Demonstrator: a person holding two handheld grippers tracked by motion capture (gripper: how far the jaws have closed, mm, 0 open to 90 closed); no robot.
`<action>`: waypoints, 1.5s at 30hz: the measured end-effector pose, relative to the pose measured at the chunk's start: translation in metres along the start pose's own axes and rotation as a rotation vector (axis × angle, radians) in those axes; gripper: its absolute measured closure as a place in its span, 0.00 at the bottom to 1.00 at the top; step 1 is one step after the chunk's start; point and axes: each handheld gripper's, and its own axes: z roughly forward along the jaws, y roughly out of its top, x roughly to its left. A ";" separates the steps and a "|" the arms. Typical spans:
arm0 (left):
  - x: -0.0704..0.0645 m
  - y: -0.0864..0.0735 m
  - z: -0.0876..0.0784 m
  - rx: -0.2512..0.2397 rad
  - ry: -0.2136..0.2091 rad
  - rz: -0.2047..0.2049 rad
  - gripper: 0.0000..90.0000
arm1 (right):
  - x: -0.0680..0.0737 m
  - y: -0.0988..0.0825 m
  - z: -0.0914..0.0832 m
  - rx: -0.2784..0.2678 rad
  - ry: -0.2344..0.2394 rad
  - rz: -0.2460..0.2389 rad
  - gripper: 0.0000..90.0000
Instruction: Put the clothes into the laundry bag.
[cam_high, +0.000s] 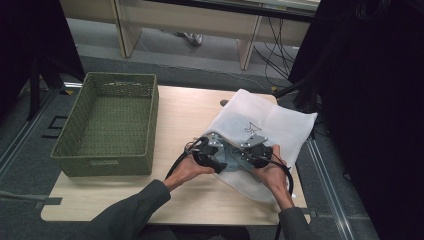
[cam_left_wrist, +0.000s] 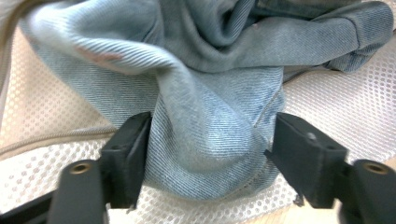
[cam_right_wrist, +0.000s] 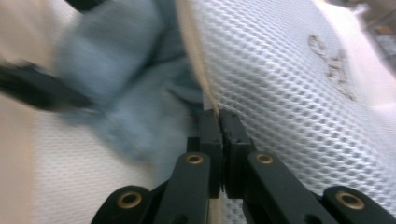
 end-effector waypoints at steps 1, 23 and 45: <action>-0.003 0.000 0.001 0.007 0.013 0.026 0.37 | 0.001 0.001 -0.002 -0.010 0.029 -0.003 1.00; -0.031 0.007 0.007 -0.074 0.097 0.084 0.95 | 0.025 -0.016 -0.038 -0.089 0.233 0.002 1.00; -0.032 -0.014 -0.005 0.036 0.016 0.158 0.39 | 0.018 -0.022 -0.025 -0.071 0.257 0.042 1.00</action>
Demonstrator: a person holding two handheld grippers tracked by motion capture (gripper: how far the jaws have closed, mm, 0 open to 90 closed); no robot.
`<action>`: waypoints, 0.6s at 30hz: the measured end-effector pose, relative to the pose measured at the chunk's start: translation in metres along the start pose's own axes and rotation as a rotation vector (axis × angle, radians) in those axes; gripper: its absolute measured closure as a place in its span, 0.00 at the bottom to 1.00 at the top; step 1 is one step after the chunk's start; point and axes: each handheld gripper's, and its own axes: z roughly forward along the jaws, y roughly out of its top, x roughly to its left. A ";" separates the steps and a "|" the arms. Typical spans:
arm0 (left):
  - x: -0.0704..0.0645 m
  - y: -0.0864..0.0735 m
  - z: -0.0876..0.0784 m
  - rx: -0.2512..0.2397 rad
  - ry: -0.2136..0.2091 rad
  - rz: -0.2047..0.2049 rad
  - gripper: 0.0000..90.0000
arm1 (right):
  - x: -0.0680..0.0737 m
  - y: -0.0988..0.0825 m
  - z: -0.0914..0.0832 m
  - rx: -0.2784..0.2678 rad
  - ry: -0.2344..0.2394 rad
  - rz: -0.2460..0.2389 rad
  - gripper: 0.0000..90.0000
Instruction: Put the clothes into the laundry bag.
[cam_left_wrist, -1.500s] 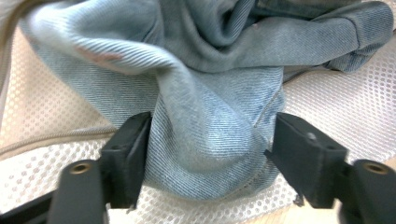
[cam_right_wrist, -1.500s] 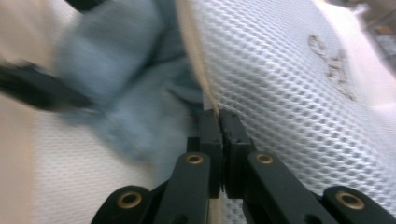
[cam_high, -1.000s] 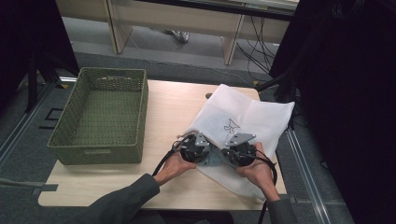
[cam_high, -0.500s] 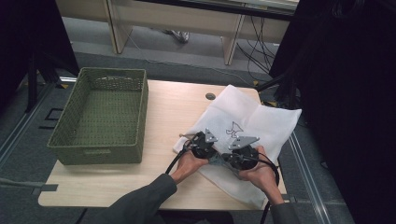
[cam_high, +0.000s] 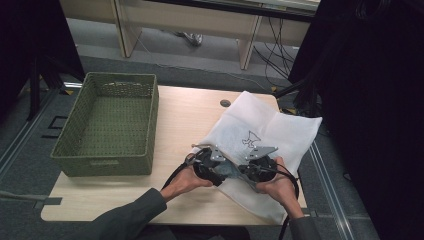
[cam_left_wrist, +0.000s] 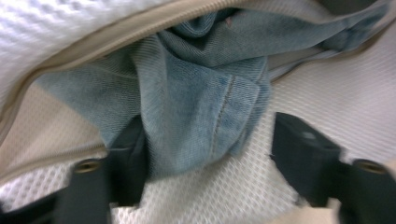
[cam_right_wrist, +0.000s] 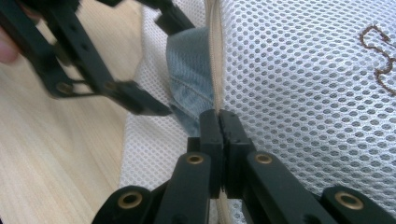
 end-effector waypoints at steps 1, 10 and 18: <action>0.000 0.000 0.000 0.000 0.000 0.000 0.48 | 0.000 0.000 0.000 0.000 0.000 0.000 1.00; -0.006 0.029 0.013 -0.099 0.164 0.018 0.89 | 0.000 0.001 -0.003 -0.002 0.017 0.005 1.00; 0.007 0.016 0.039 -0.123 0.094 -0.074 0.84 | -0.001 -0.003 0.002 0.021 0.047 0.009 1.00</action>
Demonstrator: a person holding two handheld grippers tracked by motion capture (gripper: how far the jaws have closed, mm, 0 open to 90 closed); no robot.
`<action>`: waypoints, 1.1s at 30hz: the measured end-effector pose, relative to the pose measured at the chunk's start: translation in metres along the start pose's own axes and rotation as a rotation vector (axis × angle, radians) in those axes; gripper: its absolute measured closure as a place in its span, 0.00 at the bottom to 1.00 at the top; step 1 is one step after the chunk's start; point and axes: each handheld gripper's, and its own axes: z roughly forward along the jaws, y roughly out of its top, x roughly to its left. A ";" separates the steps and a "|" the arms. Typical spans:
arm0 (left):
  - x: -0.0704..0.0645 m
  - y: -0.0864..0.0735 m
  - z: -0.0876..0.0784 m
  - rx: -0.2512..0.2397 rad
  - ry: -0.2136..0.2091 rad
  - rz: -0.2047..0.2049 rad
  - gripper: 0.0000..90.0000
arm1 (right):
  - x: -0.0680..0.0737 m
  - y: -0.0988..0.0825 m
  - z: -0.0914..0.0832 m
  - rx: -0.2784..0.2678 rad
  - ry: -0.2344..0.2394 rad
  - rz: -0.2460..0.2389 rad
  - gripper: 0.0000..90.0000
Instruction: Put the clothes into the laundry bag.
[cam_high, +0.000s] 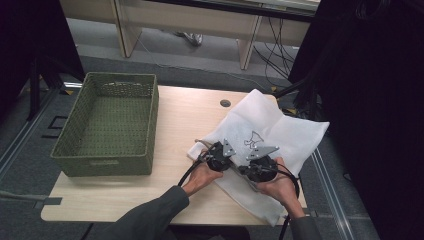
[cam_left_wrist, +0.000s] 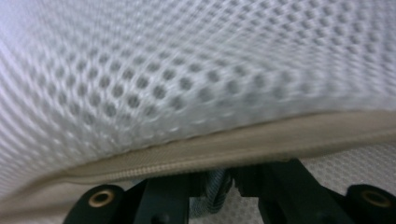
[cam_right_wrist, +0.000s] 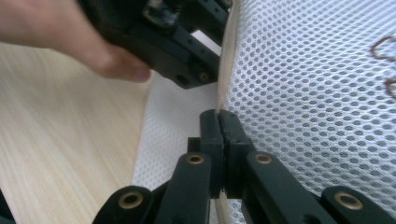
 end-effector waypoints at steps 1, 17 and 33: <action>0.000 0.000 -0.002 0.007 0.002 0.020 0.81 | 0.001 -0.001 0.003 0.000 -0.001 0.009 1.00; 0.008 -0.010 -0.045 0.119 -0.031 0.042 0.57 | -0.002 -0.003 0.004 0.021 -0.002 0.030 1.00; 0.006 -0.005 -0.013 0.038 -0.061 0.083 0.81 | -0.005 -0.003 0.017 0.034 -0.018 0.028 1.00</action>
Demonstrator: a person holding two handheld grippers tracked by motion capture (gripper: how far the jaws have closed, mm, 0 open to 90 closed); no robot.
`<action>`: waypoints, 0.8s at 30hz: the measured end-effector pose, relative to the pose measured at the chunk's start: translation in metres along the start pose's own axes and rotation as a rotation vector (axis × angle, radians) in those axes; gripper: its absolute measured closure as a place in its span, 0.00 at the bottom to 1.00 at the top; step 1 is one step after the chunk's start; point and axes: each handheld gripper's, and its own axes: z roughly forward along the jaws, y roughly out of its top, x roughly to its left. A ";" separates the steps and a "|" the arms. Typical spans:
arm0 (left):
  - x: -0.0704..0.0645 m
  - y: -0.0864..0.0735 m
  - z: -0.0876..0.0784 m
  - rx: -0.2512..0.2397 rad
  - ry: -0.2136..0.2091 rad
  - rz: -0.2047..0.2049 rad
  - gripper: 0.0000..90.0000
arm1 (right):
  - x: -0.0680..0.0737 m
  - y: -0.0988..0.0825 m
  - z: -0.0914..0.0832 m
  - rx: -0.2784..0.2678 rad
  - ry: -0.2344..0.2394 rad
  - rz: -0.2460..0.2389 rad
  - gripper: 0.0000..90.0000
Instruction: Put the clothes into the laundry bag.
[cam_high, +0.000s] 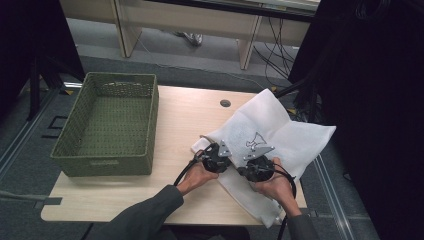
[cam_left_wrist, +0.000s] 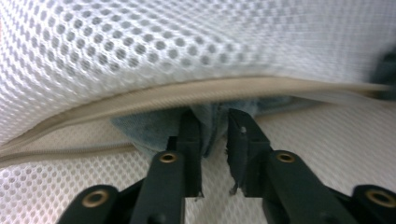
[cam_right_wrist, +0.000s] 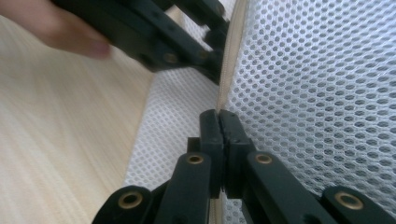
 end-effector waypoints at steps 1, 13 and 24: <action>-0.001 -0.001 -0.002 -0.009 -0.005 -0.010 0.79 | 0.001 0.000 0.001 0.023 0.000 0.023 1.00; -0.001 -0.013 -0.045 0.027 -0.091 -0.017 0.49 | -0.003 0.000 0.022 0.125 -0.086 -0.052 1.00; 0.010 -0.023 -0.018 0.084 -0.150 0.019 0.73 | -0.009 -0.001 0.026 0.136 -0.106 -0.037 1.00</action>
